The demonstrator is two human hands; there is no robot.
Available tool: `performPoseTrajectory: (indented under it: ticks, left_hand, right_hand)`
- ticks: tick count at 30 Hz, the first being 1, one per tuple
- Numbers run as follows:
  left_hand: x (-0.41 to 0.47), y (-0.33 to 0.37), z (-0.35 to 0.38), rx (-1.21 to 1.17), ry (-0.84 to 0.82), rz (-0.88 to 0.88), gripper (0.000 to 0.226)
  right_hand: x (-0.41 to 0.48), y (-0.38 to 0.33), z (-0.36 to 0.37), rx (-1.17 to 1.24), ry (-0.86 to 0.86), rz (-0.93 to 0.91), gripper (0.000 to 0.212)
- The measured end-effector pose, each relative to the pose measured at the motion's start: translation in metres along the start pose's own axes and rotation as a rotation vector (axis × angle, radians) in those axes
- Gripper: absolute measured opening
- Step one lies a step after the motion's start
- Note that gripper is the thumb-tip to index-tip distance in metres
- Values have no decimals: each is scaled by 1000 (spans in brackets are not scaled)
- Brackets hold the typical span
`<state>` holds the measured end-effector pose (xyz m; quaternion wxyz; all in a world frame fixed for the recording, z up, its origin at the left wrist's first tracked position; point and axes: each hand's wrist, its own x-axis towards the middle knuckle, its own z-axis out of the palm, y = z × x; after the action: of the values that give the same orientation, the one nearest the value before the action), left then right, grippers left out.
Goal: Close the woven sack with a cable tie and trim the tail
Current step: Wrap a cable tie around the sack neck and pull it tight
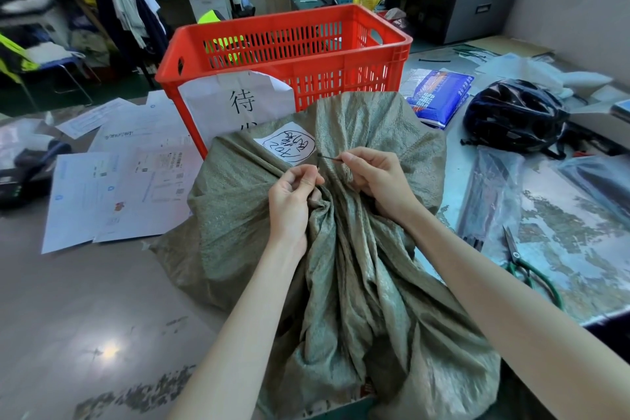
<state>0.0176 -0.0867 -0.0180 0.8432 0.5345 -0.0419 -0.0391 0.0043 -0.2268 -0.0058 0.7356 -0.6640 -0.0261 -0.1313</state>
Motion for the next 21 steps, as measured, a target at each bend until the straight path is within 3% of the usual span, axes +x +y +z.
performPoseTrajectory:
  ticks: [21]
  left_hand:
    - [7, -8, -9, -32, -38, -44, 14]
  right_hand:
    - [1, -1, 0, -21, -9, 25, 17]
